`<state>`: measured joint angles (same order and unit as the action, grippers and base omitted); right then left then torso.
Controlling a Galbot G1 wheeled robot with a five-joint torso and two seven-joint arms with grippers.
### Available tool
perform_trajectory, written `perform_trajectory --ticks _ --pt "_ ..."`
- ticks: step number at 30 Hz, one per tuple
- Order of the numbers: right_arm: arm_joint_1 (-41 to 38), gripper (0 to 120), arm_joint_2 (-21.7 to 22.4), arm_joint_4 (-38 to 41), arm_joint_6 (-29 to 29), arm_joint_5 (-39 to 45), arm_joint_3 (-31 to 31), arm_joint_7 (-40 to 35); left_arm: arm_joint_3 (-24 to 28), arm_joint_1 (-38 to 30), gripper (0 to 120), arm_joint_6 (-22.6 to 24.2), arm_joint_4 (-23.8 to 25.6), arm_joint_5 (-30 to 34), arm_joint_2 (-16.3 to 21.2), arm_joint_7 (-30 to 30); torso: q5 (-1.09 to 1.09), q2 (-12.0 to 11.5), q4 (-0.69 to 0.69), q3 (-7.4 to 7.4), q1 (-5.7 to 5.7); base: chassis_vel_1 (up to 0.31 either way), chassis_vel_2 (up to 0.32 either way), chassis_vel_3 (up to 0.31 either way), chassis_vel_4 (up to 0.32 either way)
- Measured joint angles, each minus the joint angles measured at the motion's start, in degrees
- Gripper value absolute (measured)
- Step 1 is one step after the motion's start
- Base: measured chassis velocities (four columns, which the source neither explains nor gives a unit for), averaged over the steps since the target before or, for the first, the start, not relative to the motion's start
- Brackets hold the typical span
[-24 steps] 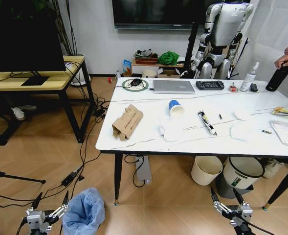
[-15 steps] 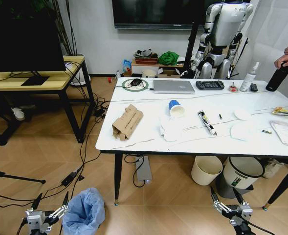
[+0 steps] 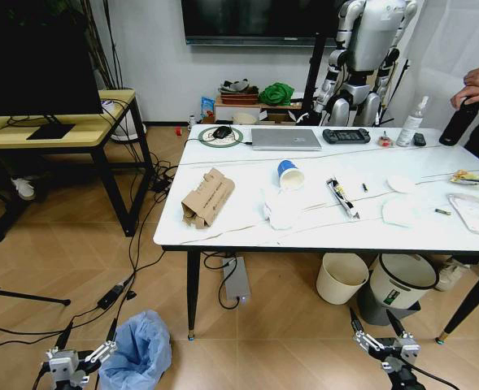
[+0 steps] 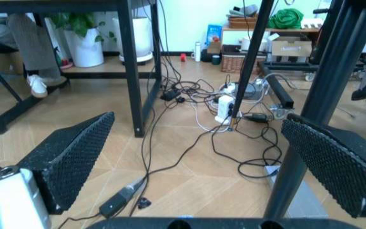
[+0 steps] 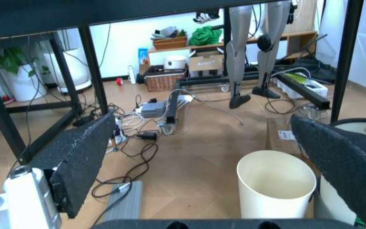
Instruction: Pick up the trash bin and place the trash from the table into it.
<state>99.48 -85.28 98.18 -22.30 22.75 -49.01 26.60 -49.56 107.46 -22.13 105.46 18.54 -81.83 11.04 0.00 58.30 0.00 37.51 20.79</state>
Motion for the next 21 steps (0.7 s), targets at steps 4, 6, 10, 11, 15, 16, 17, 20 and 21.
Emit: perform_trajectory --ticks 4,6,10,11,15,16,17,20,21 --pt "-0.04 100 0.03 -0.04 -0.02 0.06 0.00 0.00 -0.10 0.01 100 -0.04 -0.05 -0.03 0.01 0.00 0.00 -0.96 0.00 -0.48 -0.44 0.000 0.000 0.000 0.000" --pt "-0.01 100 0.01 -0.03 -0.05 0.07 0.00 0.00 -0.18 0.03 100 -0.04 -0.03 -0.04 0.06 0.00 0.00 -1.59 0.00 -0.83 -0.74 0.000 0.000 0.000 0.000" --pt "0.05 100 -0.03 -0.03 -0.11 0.09 0.00 0.00 -0.22 0.05 100 -0.03 0.00 -0.14 0.08 0.00 0.00 -2.58 0.00 -1.35 -1.19 0.000 0.000 0.000 0.000" --pt "0.08 100 -0.05 -0.02 -0.13 0.09 0.00 0.00 -0.22 0.06 100 -0.04 -0.02 -0.18 0.07 0.00 0.00 -2.88 0.00 -1.51 -1.33 0.000 0.000 0.000 0.000" --pt "0.16 100 -0.13 0.05 -0.20 0.10 -0.02 0.00 -0.22 0.03 100 -0.05 -0.30 -0.22 0.02 0.00 0.00 -3.77 0.00 -2.03 -1.70 0.000 0.000 0.000 0.000" --pt "0.17 100 -0.16 0.05 -0.21 0.10 -0.02 0.00 -0.22 0.00 100 -0.07 -0.46 -0.22 0.01 -0.02 0.00 -3.98 0.00 -2.15 -1.79 0.000 0.000 0.000 0.000" --pt "0.19 100 -0.20 0.06 -0.23 0.10 -0.02 0.01 -0.22 -0.11 100 -0.11 -0.86 -0.22 -0.01 -0.03 0.00 -4.45 0.00 -2.42 -1.98 0.000 0.000 0.000 0.000" --pt "0.19 100 -0.22 0.09 -0.24 0.09 -0.02 0.01 -0.22 -0.21 100 -0.13 -1.24 -0.18 -0.01 -0.07 0.00 -5.09 0.00 -2.78 -2.26 0.000 0.000 0.000 0.000" --pt "0.16 100 -0.26 0.14 -0.24 0.06 -0.01 0.01 -0.22 -0.26 100 -0.14 -1.40 -0.12 -0.03 -0.12 0.00 -5.55 0.00 -3.05 -2.45 0.000 0.000 0.000 0.000"
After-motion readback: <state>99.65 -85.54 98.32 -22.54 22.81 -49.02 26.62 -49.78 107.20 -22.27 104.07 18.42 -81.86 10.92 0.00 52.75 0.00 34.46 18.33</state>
